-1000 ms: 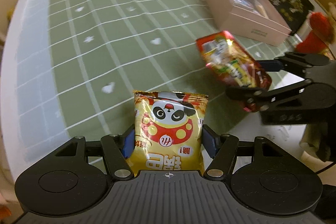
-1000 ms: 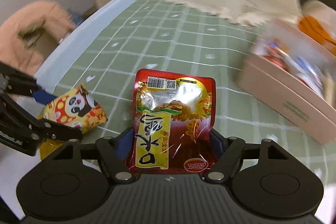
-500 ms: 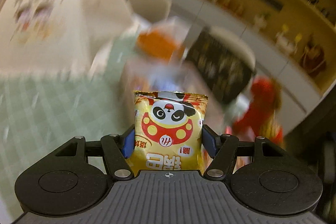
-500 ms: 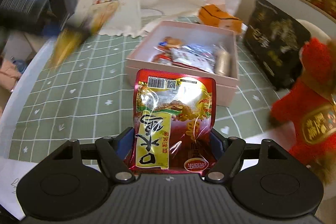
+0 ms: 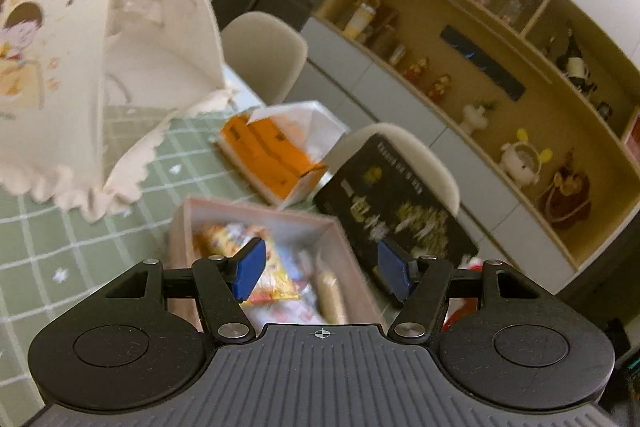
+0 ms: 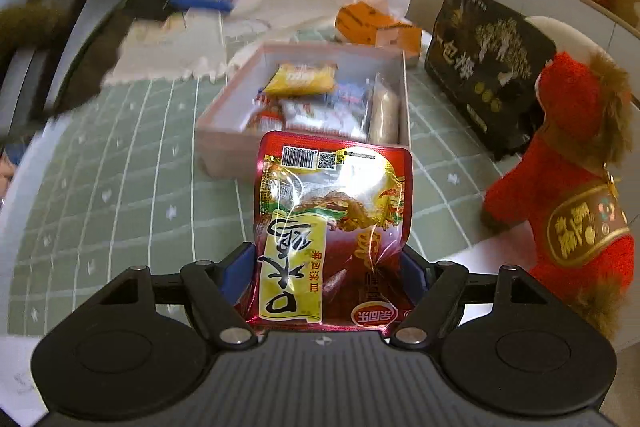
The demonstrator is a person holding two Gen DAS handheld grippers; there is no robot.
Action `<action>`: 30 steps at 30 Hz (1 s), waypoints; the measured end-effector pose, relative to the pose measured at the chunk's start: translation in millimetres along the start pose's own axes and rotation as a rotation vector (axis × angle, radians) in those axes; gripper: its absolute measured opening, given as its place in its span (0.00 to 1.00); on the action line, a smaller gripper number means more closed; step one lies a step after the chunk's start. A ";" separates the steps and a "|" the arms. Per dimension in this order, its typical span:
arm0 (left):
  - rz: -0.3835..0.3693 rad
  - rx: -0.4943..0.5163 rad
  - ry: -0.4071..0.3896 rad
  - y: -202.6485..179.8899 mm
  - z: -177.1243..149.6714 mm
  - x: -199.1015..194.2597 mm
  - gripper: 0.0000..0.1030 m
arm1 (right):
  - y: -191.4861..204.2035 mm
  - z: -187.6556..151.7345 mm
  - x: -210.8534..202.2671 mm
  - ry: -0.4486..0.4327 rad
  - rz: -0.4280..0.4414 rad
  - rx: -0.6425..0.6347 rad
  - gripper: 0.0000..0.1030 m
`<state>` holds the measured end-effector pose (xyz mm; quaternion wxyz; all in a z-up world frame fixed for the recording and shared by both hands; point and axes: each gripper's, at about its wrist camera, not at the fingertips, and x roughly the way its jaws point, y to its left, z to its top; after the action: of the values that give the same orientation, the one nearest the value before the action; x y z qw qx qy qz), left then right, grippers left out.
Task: Organize snacks
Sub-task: 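Carry the panda packet into the pink box and open the left gripper while the right carries the red bag, then drop the red snack bag into the pink box with the right gripper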
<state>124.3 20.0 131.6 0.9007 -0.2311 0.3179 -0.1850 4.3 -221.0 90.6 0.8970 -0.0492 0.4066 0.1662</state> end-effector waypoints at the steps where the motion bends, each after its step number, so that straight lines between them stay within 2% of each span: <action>1: 0.011 0.004 0.007 3.6 -7.7 -6.9 0.66 | -1.5 5.0 -0.8 -0.015 0.007 0.004 0.73; 5: 0.065 -0.021 0.037 22.1 -43.0 -27.1 0.66 | -1.3 46.6 4.3 -0.103 -0.008 -0.021 0.74; 7: 0.095 -0.047 0.056 31.8 -62.0 -29.4 0.66 | -1.4 72.7 14.3 -0.159 -0.026 -0.016 0.84; 9: 0.128 -0.071 0.078 41.7 -78.2 -27.7 0.66 | -5.8 97.9 34.0 -0.206 -0.045 0.031 0.87; 11: 0.181 -0.060 0.098 50.0 -94.6 -28.7 0.66 | -9.8 115.0 62.3 -0.184 -0.055 0.047 0.87; 13: 0.245 -0.014 0.104 55.1 -107.5 -34.4 0.66 | -14.0 121.1 88.6 -0.100 -0.052 0.099 0.86; 15: 0.301 0.023 0.096 60.8 -120.7 -44.2 0.66 | -14.7 112.4 100.0 -0.046 -0.015 0.154 0.86; 17: 0.340 0.027 0.091 68.9 -130.5 -53.6 0.66 | -8.1 94.8 97.7 -0.065 0.014 0.170 0.86; 19: 0.362 0.018 0.092 75.8 -138.9 -58.0 0.66 | 2.5 78.2 90.5 -0.102 -0.025 0.159 0.86; 24: 0.344 0.046 0.075 71.9 -155.3 -62.6 0.65 | 35.5 37.5 67.1 -0.215 -0.107 0.071 0.86; 27: 0.324 0.082 0.068 63.4 -161.2 -55.4 0.65 | 49.9 10.9 68.3 -0.190 -0.101 0.042 0.86; 30: 0.326 0.157 0.070 53.4 -164.4 -46.7 0.65 | 61.7 -11.0 78.2 -0.121 -0.134 0.008 0.86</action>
<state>-8.0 37.3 12.3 0.9224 -0.0987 0.3669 -0.0688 23.6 -145.3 27.9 0.9293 -0.0625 0.3481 0.1068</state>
